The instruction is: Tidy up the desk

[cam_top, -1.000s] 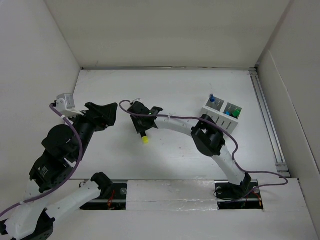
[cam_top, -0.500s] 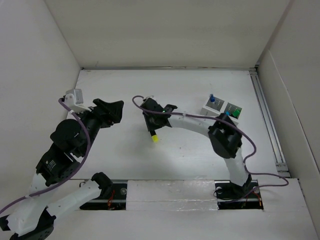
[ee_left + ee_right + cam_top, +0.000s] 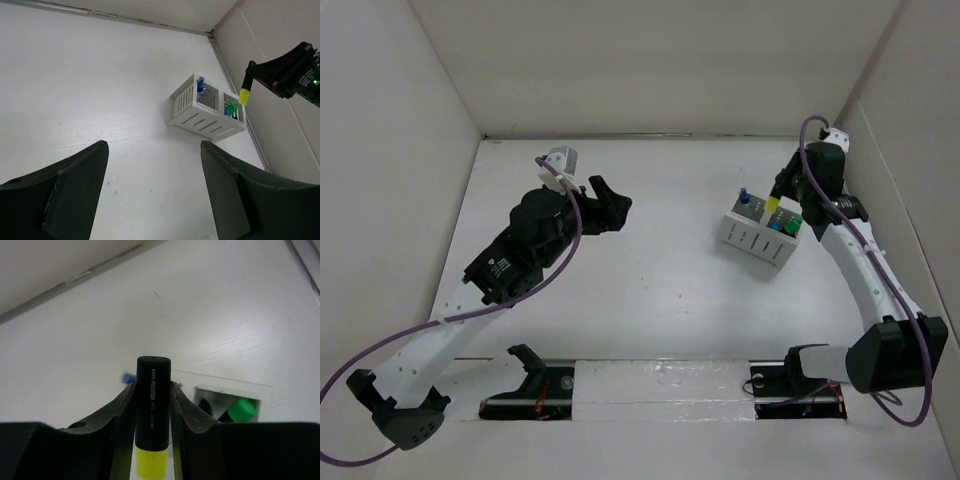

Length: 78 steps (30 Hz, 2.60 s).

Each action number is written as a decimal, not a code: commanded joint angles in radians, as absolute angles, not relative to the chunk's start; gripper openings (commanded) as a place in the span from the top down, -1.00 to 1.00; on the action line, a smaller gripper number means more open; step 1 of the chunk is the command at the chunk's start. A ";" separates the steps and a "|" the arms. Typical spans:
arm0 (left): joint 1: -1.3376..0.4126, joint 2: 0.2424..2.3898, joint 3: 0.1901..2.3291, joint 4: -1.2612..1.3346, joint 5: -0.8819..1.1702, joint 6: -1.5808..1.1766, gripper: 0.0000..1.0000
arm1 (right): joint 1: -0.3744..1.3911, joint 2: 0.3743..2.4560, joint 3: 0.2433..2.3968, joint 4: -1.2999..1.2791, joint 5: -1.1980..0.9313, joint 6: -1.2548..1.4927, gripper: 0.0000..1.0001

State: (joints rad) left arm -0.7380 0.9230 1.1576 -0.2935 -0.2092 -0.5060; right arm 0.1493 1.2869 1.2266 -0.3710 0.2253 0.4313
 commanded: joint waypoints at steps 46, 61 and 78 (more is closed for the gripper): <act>-0.735 0.986 1.175 -0.212 -0.132 -0.492 -0.42 | 0.230 1.256 1.052 -0.393 0.729 0.457 -0.13; -0.735 0.970 1.181 -0.258 -0.156 -0.515 -0.48 | 0.462 0.757 0.896 -0.414 0.084 0.442 1.00; -0.735 0.834 0.997 -0.295 -0.156 -0.591 -0.41 | 0.810 0.778 0.658 -0.429 -0.069 0.623 -0.24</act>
State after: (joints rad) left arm -0.7380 0.8440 1.0073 -0.3153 -0.1761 -0.5713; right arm 0.7921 0.7677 0.6308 -0.4694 -0.0711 0.5999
